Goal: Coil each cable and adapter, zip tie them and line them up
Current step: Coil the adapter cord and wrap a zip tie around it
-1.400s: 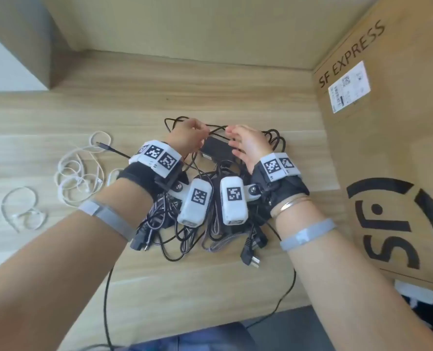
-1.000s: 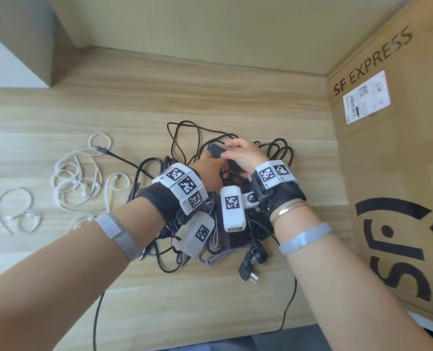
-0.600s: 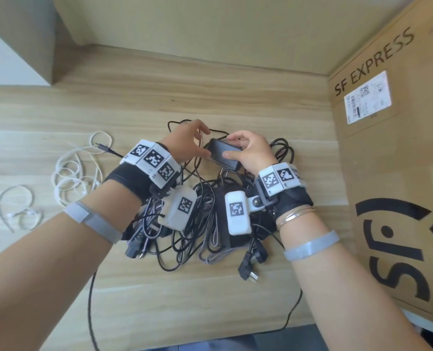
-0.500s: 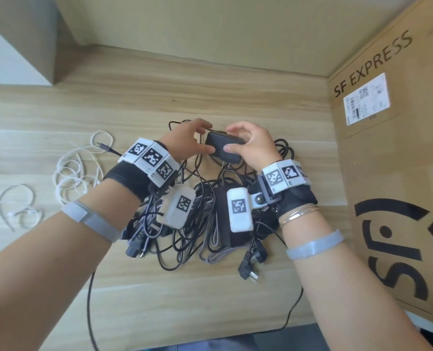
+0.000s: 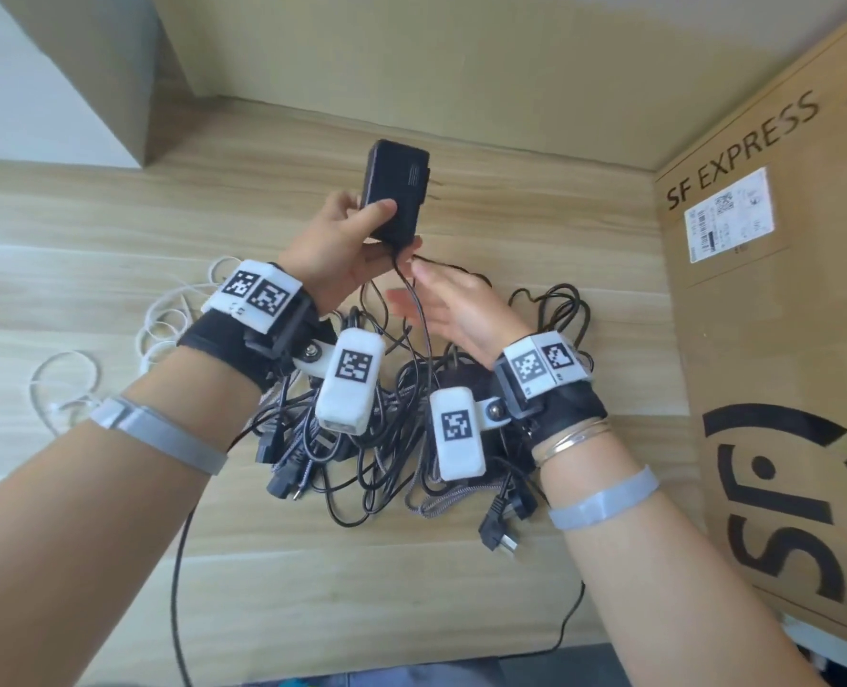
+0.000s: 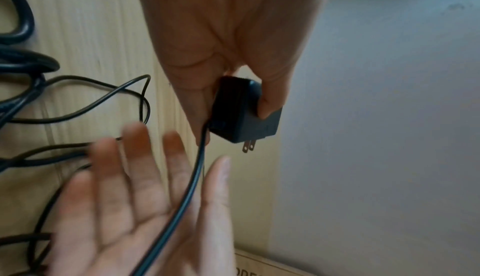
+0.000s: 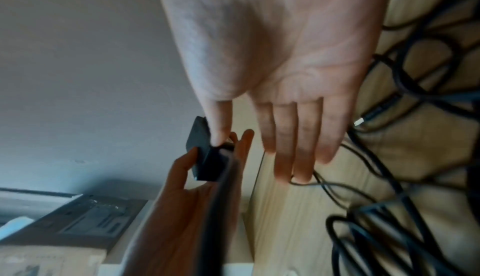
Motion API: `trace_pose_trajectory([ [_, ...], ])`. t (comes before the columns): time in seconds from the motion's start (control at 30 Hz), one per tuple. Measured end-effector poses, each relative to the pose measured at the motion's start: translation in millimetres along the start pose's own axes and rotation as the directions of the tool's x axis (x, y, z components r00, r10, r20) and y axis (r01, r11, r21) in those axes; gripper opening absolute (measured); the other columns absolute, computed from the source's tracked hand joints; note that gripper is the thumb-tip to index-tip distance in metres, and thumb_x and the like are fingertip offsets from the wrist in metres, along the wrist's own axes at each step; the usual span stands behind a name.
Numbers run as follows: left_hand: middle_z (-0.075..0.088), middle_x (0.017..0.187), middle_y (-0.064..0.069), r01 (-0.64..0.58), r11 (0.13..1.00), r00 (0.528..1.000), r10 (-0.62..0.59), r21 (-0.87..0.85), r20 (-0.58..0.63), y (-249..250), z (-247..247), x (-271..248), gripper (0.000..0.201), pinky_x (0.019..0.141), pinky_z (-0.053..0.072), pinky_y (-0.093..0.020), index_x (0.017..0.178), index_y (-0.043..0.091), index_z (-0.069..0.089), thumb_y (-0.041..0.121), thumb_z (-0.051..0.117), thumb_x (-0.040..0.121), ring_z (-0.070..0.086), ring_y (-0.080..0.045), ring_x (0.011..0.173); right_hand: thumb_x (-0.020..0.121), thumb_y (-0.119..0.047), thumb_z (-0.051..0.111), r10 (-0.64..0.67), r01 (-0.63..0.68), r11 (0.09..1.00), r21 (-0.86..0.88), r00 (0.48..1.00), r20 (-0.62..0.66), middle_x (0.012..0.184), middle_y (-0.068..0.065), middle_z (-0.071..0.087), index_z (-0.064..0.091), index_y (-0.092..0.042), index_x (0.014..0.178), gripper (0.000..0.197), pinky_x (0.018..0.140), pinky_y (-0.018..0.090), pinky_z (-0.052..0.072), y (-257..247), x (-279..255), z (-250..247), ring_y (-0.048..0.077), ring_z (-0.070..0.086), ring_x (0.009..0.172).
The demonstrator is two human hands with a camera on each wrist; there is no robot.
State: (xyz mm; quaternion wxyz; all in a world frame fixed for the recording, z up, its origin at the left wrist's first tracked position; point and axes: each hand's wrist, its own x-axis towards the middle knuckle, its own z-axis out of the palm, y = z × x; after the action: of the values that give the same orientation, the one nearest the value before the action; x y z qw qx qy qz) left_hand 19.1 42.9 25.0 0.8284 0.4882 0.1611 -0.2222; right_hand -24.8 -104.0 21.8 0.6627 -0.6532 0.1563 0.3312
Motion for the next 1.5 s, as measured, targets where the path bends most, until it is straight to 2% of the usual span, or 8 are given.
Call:
trace_pose_trajectory([
  [0.23, 0.058, 0.099, -0.003, -0.037, 0.960, 0.993, 0.068, 0.279, -0.102, 5.8, -21.8, 0.8, 0.023, 0.078, 0.054, -0.035, 0.108, 0.017, 0.038, 0.005, 0.050, 0.092, 0.061, -0.020, 0.086, 0.096, -0.015, 0.048, 0.082, -0.043, 0.989, -0.139, 0.954, 0.290, 0.049, -0.008, 0.050, 0.060, -0.012, 0.098, 0.012, 0.081, 0.032, 0.053, -4.7, -11.4, 9.5, 0.008, 0.056, 0.052],
  [0.47, 0.061, 0.109, -0.010, -0.008, 0.672, 1.000, 0.003, 0.740, 0.009, 0.5, -45.6, -5.6, 0.044, 0.090, 0.051, -0.037, 0.124, 0.014, 0.048, -0.001, 0.057, 0.084, 0.062, -0.027, 0.096, 0.092, -0.004, 0.050, -0.031, 0.082, 0.984, -0.157, 0.953, 0.302, 0.054, -0.010, 0.051, 0.060, -0.011, 0.098, 0.014, 0.067, 0.022, 0.058, -34.9, -23.7, -18.3, 0.001, 0.050, 0.048],
  [0.6, 0.060, 0.110, -0.012, 0.064, 0.780, 0.974, -0.183, 0.622, 0.130, -6.8, -44.6, -13.0, 0.028, 0.088, 0.052, -0.036, 0.102, 0.014, 0.055, -0.007, 0.057, 0.083, 0.062, -0.025, 0.091, 0.097, -0.016, 0.045, -0.193, 0.208, 0.957, -0.204, 0.977, 0.089, 0.059, -0.007, 0.038, 0.062, -0.014, 0.087, 0.020, 0.046, 0.013, 0.041, -43.9, -17.3, -28.2, 0.001, 0.032, 0.043],
  [0.77, 0.063, 0.110, -0.008, 0.049, 0.791, 0.945, -0.234, 0.610, 0.228, -11.8, -42.9, -14.8, 0.041, 0.083, 0.052, -0.022, 0.120, 0.002, 0.052, -0.011, 0.057, 0.081, 0.061, -0.016, 0.095, 0.099, -0.015, 0.044, -0.312, 0.283, 0.914, -0.291, 0.948, -0.061, 0.060, -0.003, 0.031, 0.061, -0.016, 0.080, 0.025, 0.042, 0.019, 0.016, -33.3, 0.5, -25.9, 0.004, 0.021, 0.042],
  [1.1, 0.061, 0.118, -0.005, -0.047, 0.849, 0.918, -0.171, 0.526, 0.359, -16.5, -36.4, -26.7, 0.050, 0.085, 0.052, -0.024, 0.123, 0.008, 0.052, -0.006, 0.065, 0.076, 0.061, -0.013, 0.101, 0.096, -0.016, 0.050, -0.276, 0.201, 0.918, -0.341, 0.943, -0.187, 0.066, -0.004, 0.058, 0.065, -0.023, 0.085, 0.020, 0.045, 0.024, 0.031, -4.2, 13.6, -12.8, 0.014, 0.045, 0.047],
  [1.2, 0.054, 0.129, -0.015, -0.076, 0.892, 0.934, -0.093, 0.446, 0.345, -14.5, -32.4, -27.7, 0.053, 0.092, 0.051, -0.033, 0.120, 0.015, 0.055, 0.013, 0.071, 0.069, 0.060, -0.019, 0.106, 0.094, -0.002, 0.039, -0.281, 0.190, 0.914, -0.359, 0.935, -0.219, 0.065, 0.004, 0.056, 0.063, -0.028, 0.083, 0.037, 0.042, 0.021, 0.032, 4.7, 14.7, -4.7, 0.006, 0.045, 0.039],
  [1.33, 0.057, 0.127, -0.009, -0.053, 0.919, 0.956, -0.067, 0.391, 0.287, -12.0, -29.4, -28.4, 0.063, 0.099, 0.045, -0.044, 0.117, 0.018, 0.058, 0.031, 0.076, 0.058, 0.058, -0.025, 0.113, 0.102, -0.021, 0.032, -0.276, 0.180, 0.904, -0.388, 0.938, -0.210, 0.052, 0.003, 0.050, 0.058, -0.023, 0.075, 0.037, 0.046, 0.023, 0.037, 16.5, 13.6, 5.8, 0.012, 0.044, 0.041],
  [1.5, 0.070, 0.100, 0.000, -0.061, 0.977, 0.980, 0.020, 0.204, 0.199, -4.1, -25.4, -23.8, 0.056, 0.079, 0.055, -0.024, 0.114, 0.015, 0.054, 0.026, 0.076, 0.064, 0.067, -0.014, 0.092, 0.103, -0.023, 0.030, -0.258, 0.184, 0.890, -0.418, 0.958, -0.127, 0.047, -0.005, 0.044, 0.054, -0.018, 0.075, 0.037, 0.049, 0.022, 0.039, 32.8, 1.2, 20.7, 0.011, 0.042, 0.039],
])
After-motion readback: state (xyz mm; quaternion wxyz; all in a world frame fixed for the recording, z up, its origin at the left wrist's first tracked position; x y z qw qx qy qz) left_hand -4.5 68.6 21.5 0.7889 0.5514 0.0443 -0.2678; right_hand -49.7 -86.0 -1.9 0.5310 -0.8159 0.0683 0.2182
